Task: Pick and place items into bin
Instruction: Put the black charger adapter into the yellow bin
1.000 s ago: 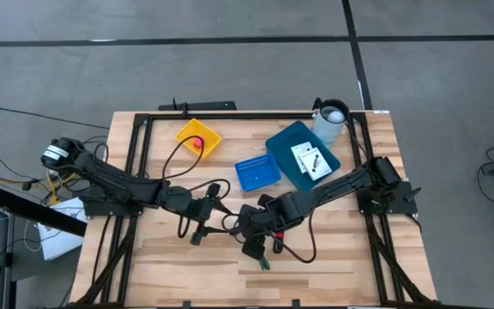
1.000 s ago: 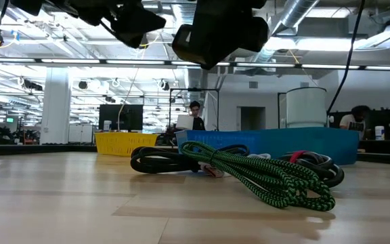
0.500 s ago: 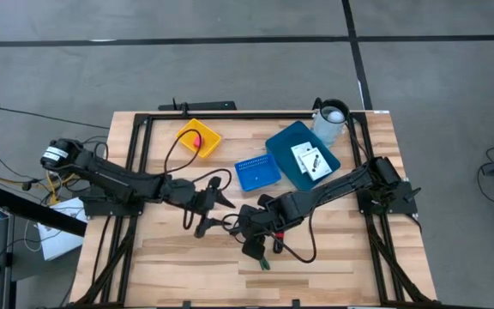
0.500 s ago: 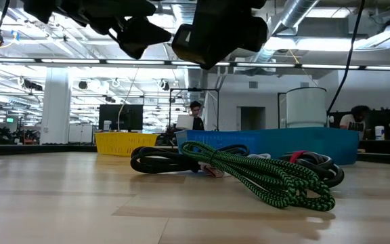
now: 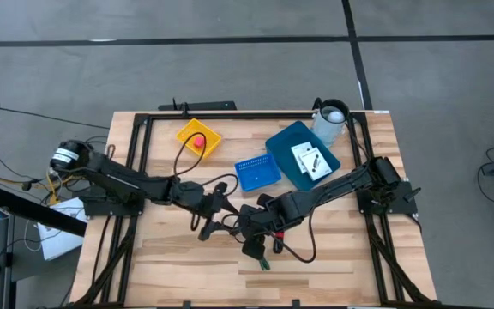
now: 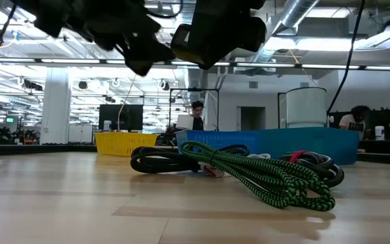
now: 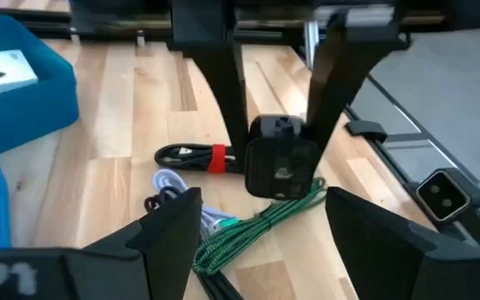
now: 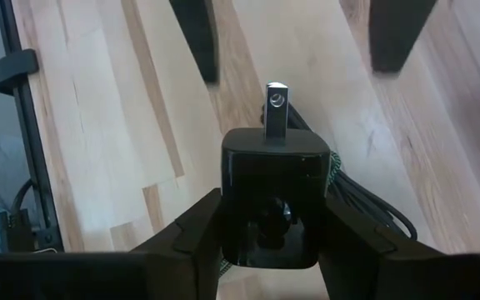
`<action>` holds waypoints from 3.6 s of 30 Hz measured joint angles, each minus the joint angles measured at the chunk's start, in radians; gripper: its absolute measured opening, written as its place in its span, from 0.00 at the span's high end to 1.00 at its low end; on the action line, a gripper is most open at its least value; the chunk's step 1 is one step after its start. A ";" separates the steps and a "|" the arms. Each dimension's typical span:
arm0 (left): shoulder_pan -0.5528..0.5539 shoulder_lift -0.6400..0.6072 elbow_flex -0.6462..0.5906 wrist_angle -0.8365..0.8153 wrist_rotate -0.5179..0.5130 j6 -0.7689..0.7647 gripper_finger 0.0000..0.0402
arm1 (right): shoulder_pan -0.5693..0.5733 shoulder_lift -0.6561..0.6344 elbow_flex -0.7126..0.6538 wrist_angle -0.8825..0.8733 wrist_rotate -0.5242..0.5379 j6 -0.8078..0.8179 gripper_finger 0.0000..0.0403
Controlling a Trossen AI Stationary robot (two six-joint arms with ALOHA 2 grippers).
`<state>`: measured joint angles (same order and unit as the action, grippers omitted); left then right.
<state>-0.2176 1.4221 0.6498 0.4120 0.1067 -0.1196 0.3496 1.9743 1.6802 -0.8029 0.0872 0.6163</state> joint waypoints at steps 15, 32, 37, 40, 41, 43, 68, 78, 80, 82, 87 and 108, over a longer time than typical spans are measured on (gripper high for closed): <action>0.000 0.129 0.073 0.024 0.047 0.001 0.39 | 0.001 0.000 0.000 0.002 0.000 0.001 0.63; -0.001 0.116 0.088 -0.008 0.054 0.015 0.39 | 0.001 0.000 0.000 -0.005 0.000 0.002 0.63; -0.001 0.115 0.128 -0.060 0.055 0.048 0.39 | 0.002 0.000 0.000 -0.005 0.000 0.002 0.64; -0.003 0.114 0.142 -0.078 0.055 0.059 0.39 | 0.002 0.000 0.000 -0.005 0.000 0.002 0.62; -0.003 0.115 0.142 -0.085 0.056 0.062 0.39 | 0.002 0.000 0.000 -0.005 0.000 0.002 0.62; -0.003 0.115 0.142 -0.098 0.056 0.063 0.39 | 0.002 0.000 0.000 -0.005 0.000 0.001 0.62; -0.003 0.019 0.142 -0.199 0.033 0.093 0.41 | 0.003 0.000 0.000 -0.005 0.000 -0.008 0.62; -0.003 0.020 0.134 -0.175 0.031 0.092 0.52 | 0.003 0.000 -0.001 -0.005 0.000 -0.015 0.62; -0.003 0.020 0.134 -0.176 0.031 0.087 0.52 | 0.003 0.000 0.000 -0.005 0.000 -0.015 0.61; -0.003 0.020 0.134 -0.186 0.018 0.084 0.53 | 0.003 0.000 0.000 -0.004 0.000 -0.015 0.62; -0.003 0.021 0.134 -0.196 -0.002 0.084 0.53 | 0.003 0.000 -0.001 -0.004 0.000 -0.015 0.65; -0.004 0.114 0.132 -0.142 0.001 0.079 0.53 | 0.004 0.000 -0.003 -0.010 0.012 -0.016 0.62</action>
<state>-0.2214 1.5356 0.7822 0.2702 0.1077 -0.0407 0.3538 1.9743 1.6775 -0.8126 0.0994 0.6005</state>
